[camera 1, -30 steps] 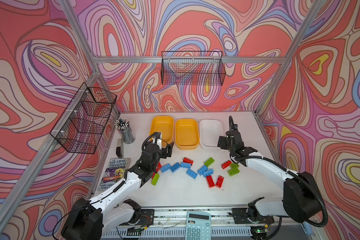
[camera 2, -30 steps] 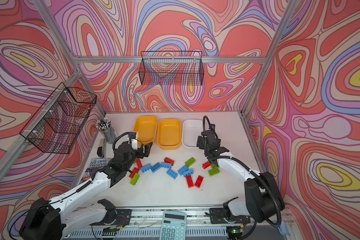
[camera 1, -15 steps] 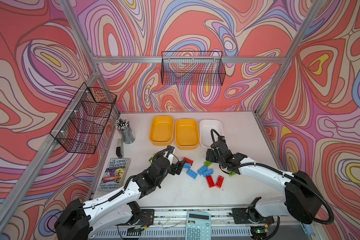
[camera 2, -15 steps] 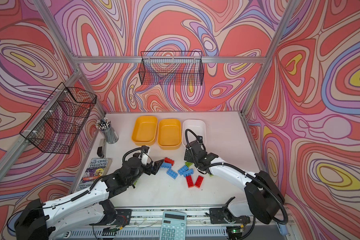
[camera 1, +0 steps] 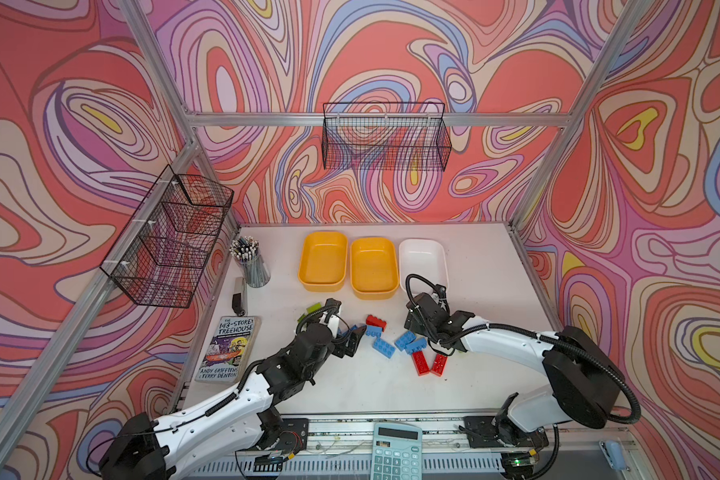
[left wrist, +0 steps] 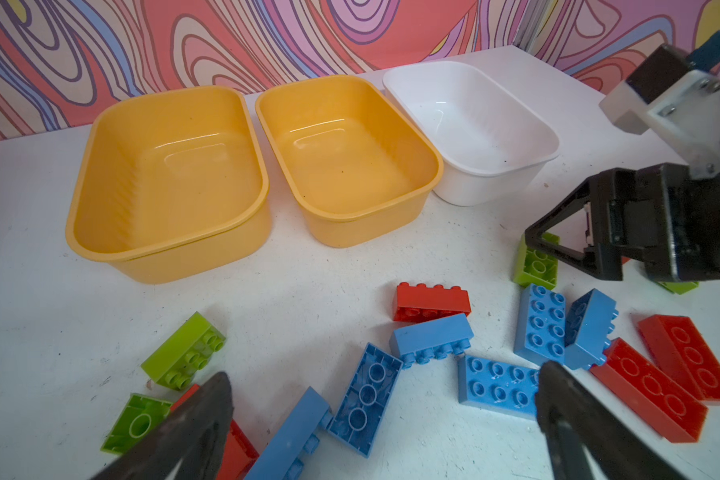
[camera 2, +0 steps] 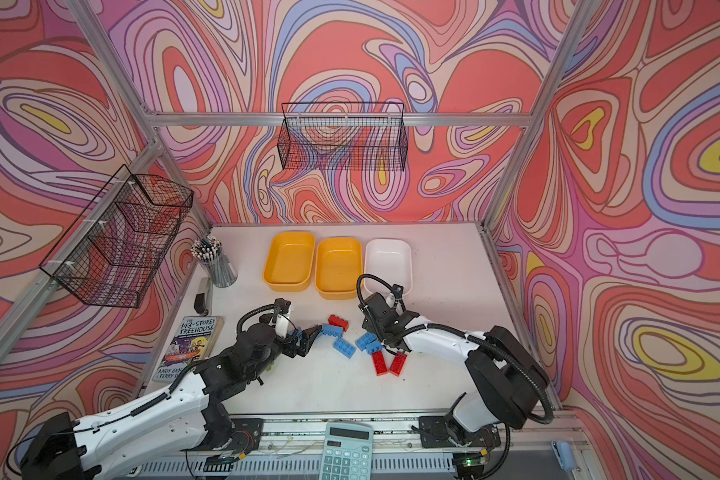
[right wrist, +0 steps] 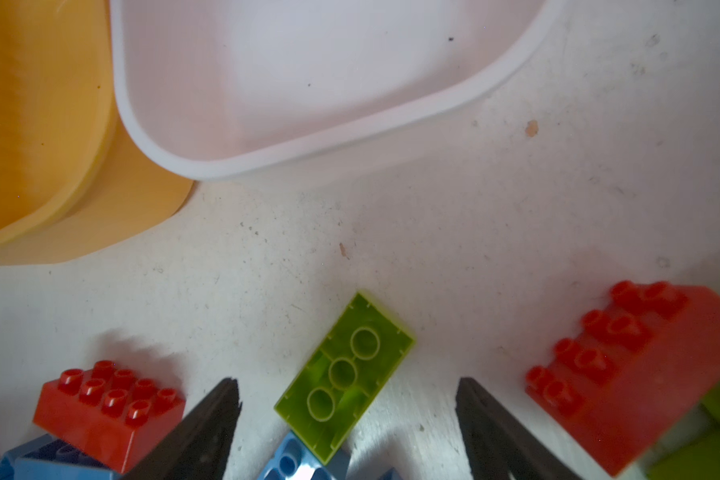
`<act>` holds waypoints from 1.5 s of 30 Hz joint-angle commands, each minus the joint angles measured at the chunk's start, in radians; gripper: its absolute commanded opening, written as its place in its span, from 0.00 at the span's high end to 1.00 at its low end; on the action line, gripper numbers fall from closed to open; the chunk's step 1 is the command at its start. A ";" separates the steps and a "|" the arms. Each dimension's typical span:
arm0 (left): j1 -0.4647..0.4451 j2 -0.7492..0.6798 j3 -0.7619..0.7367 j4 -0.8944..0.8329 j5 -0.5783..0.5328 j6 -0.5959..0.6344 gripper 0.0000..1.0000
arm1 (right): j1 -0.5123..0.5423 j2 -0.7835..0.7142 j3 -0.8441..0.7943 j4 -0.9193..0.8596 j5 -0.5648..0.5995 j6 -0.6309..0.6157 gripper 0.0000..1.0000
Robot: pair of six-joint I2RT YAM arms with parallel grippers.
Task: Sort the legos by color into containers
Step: 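Reach the right gripper to a lime-green brick while the left arm advances, then grasp the lime-green brick with the right gripper and drop it into the white tub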
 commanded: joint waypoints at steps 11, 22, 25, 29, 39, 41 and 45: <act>-0.009 -0.022 -0.029 -0.008 0.013 0.003 0.00 | 0.006 0.126 0.036 0.044 0.019 0.077 0.28; -0.010 -0.024 -0.028 -0.014 0.007 0.003 0.00 | 0.008 0.164 0.064 0.013 0.010 0.050 0.62; -0.009 -0.020 -0.020 -0.021 0.006 0.000 0.00 | 0.007 0.137 0.064 -0.003 0.018 0.042 0.65; -0.009 -0.008 0.000 -0.037 0.005 -0.002 0.00 | 0.008 0.079 0.066 -0.023 0.018 0.022 0.69; -0.009 0.021 0.048 -0.058 0.029 -0.006 0.00 | 0.007 -0.115 0.113 -0.119 0.062 -0.084 0.73; -0.009 0.035 0.062 -0.049 0.040 -0.005 0.00 | 0.004 -0.128 0.167 -0.132 0.122 -0.145 0.72; -0.011 0.083 0.099 -0.038 0.062 -0.012 0.00 | -0.056 -0.070 0.292 -0.117 0.153 -0.258 0.71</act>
